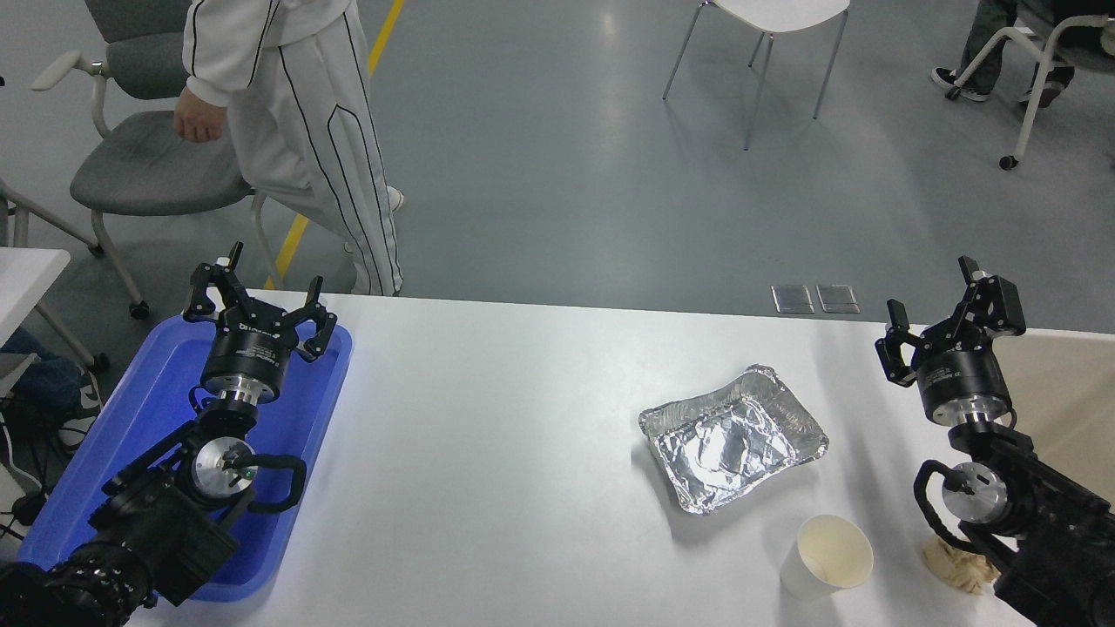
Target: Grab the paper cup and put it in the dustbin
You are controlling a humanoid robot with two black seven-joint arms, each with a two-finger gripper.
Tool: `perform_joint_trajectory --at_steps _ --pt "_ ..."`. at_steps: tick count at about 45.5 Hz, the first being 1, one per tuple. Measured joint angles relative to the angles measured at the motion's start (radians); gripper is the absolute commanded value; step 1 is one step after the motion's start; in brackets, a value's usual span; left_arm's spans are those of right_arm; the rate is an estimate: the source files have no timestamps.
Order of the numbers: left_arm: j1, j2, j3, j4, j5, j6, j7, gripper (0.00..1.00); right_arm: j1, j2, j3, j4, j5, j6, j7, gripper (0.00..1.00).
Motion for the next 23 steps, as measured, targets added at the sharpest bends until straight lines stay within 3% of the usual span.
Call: perform_joint_trajectory --at_steps 23 --pt "0.0 0.0 0.0 0.0 0.0 0.0 0.0 1.0 0.27 -0.21 -0.609 0.063 0.0 0.009 0.0 1.0"
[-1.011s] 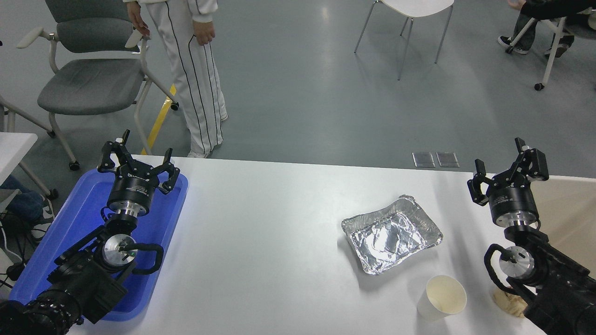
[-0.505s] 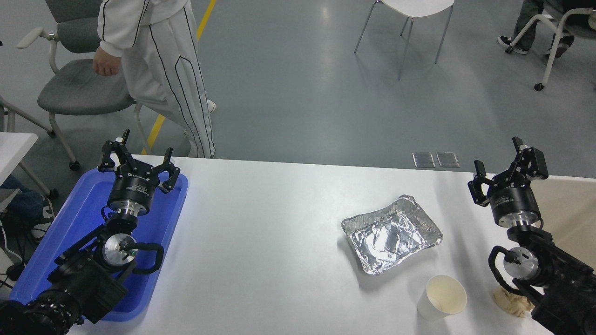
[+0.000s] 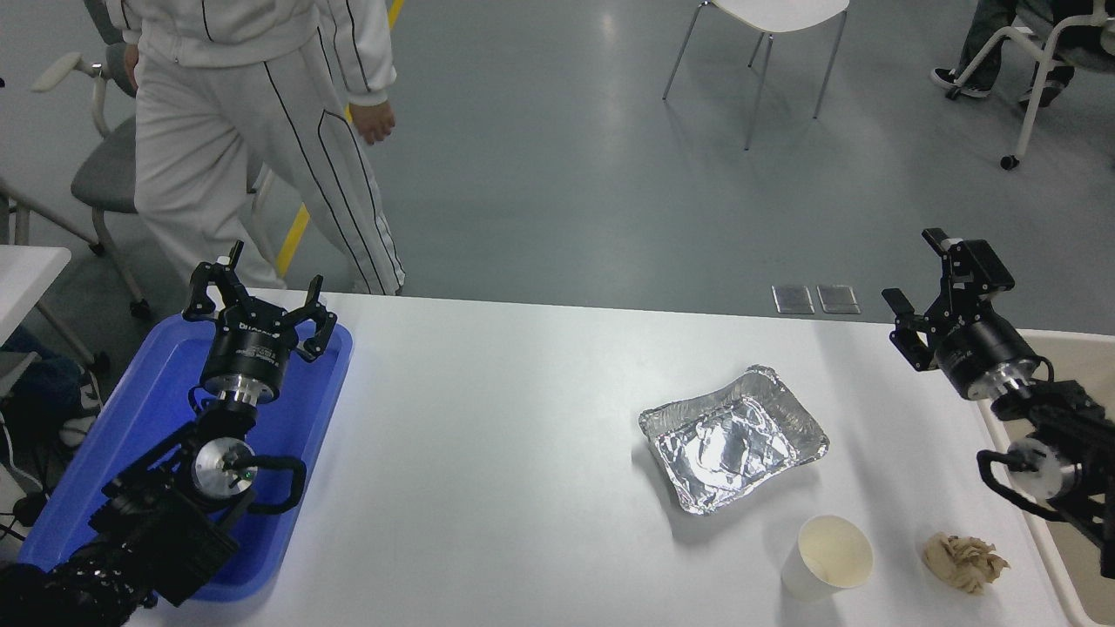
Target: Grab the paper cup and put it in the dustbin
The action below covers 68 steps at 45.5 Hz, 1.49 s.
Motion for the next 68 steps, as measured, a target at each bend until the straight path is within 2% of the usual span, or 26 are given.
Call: perform_joint_trajectory --at_steps 10,23,33,39,42,46,50,56,60,68 --pt "-0.001 0.0 0.0 0.0 0.0 0.0 0.0 1.0 0.157 -0.079 -0.33 0.068 -0.012 0.003 -0.001 1.0" --pt "-0.001 0.0 0.0 0.0 0.0 0.0 0.0 1.0 0.37 -0.11 -0.682 0.199 -0.018 0.006 -0.004 1.0" --pt "-0.001 0.0 0.0 0.0 0.0 0.0 0.0 1.0 0.54 -0.096 -0.862 0.291 -0.07 0.015 -0.043 1.0" --pt "-0.001 0.0 0.0 0.0 0.0 0.0 0.0 1.0 0.648 -0.073 -0.954 0.339 -0.113 0.051 -0.102 1.0" --pt "0.0 0.0 0.0 0.0 0.0 0.0 0.0 1.0 0.702 -0.055 -0.993 0.358 -0.137 0.082 -0.147 1.0" --pt "0.0 0.0 0.0 0.0 0.0 0.0 0.0 1.0 0.766 -0.03 -1.032 0.382 -0.164 0.127 -0.225 1.0" --pt "0.0 0.0 0.0 0.0 0.0 0.0 0.0 1.0 0.83 0.006 -1.07 0.407 -0.192 0.176 -0.324 1.0" --pt "0.0 0.0 0.0 0.0 0.0 0.0 0.0 1.0 0.924 0.055 -1.12 0.443 -0.228 0.264 -0.439 1.0" --pt "0.0 0.0 0.0 0.0 0.0 0.0 0.0 1.0 0.987 0.073 -1.142 0.468 -0.25 0.327 -0.483 1.0" --pt "0.0 0.0 0.0 0.0 0.0 0.0 0.0 1.0 1.13 0.114 -1.198 0.525 -0.302 0.447 -0.532 1.0"
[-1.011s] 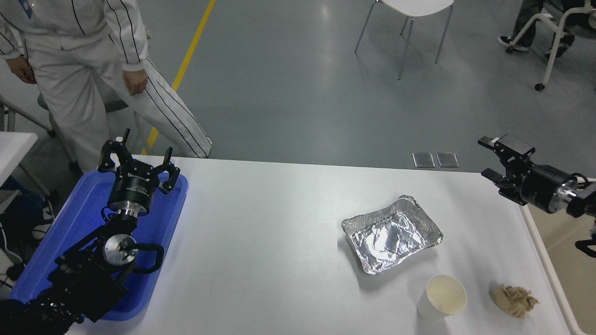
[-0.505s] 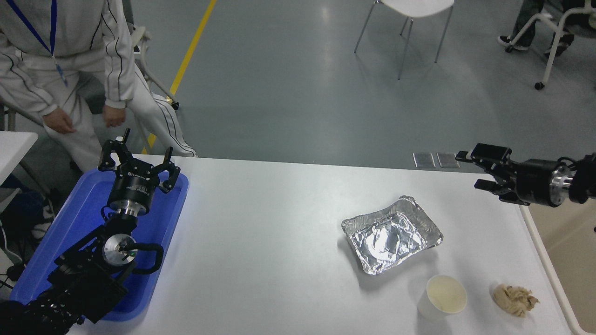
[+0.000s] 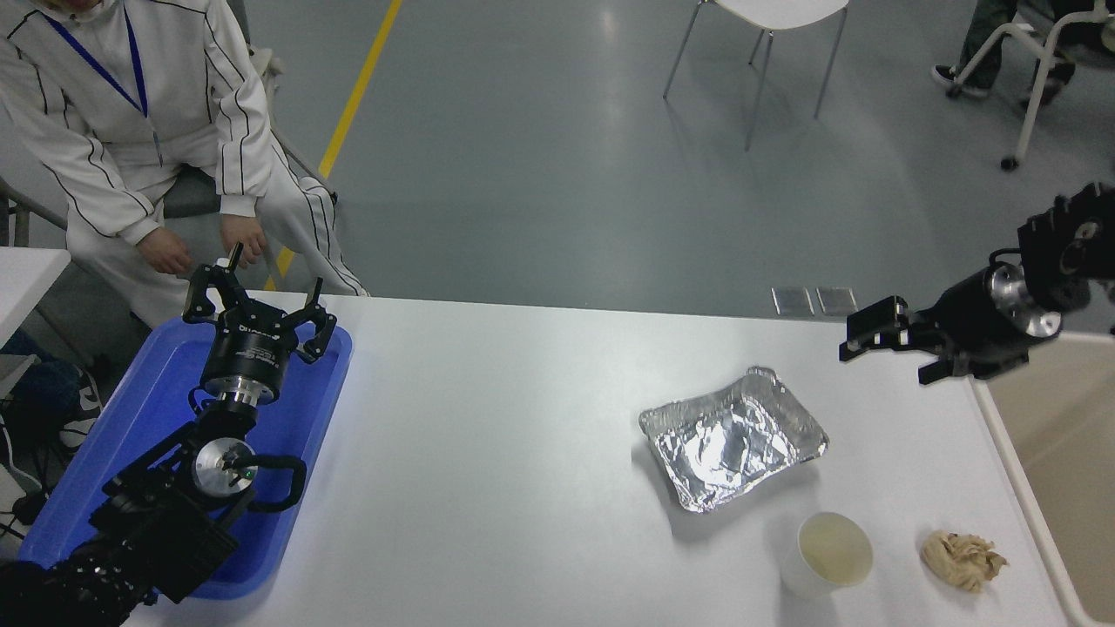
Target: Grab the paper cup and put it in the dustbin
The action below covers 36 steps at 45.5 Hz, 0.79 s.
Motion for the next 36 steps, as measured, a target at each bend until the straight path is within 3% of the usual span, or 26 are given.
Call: perform_joint_trajectory --at_steps 12,36 --pt "0.0 0.0 0.0 0.0 0.0 0.0 0.0 1.0 0.152 0.042 -0.076 0.077 -0.037 0.072 -0.027 1.0" --pt "0.0 0.0 0.0 0.0 0.0 0.0 0.0 1.0 0.266 0.09 -0.151 0.142 -0.053 0.099 -0.037 1.0"
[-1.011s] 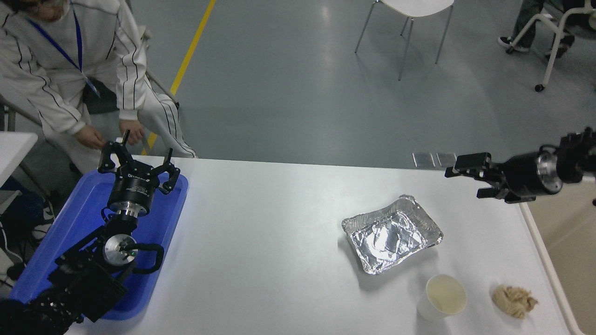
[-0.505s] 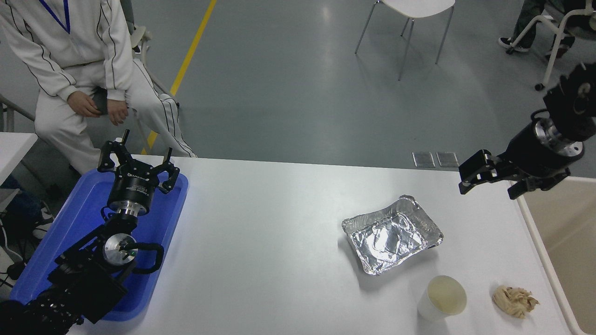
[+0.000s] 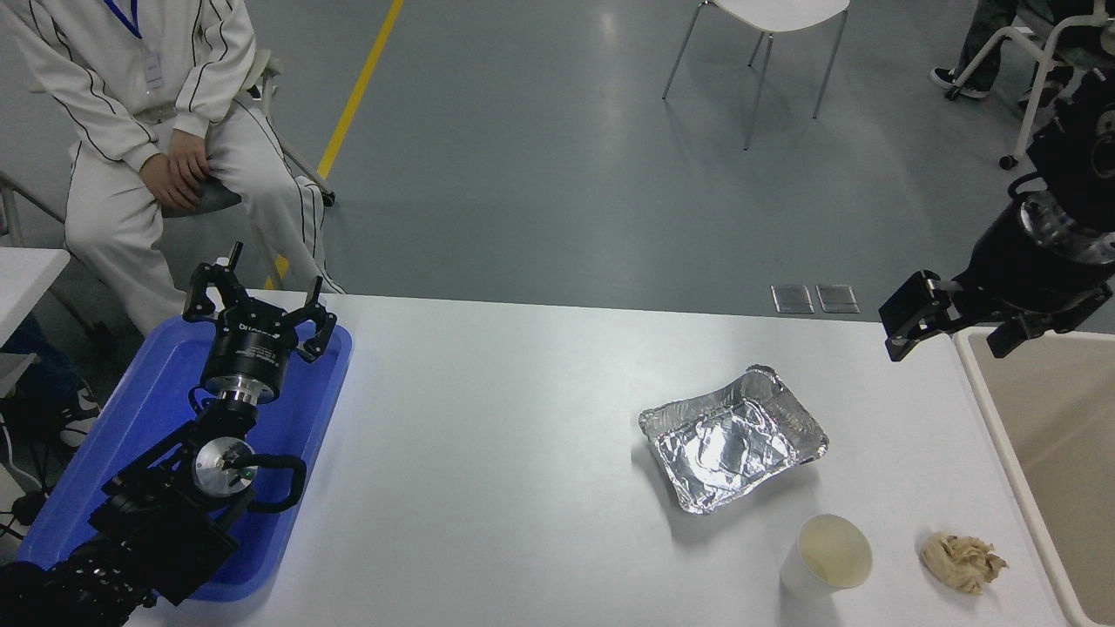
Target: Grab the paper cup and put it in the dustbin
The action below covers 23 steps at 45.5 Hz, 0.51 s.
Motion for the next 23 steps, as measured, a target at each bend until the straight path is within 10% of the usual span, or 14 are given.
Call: perform_joint_trajectory --at_steps 23 --pt "0.0 0.0 0.0 -0.001 0.0 -0.001 0.0 1.0 -0.091 -0.044 0.014 0.0 0.007 0.002 -0.001 1.0"
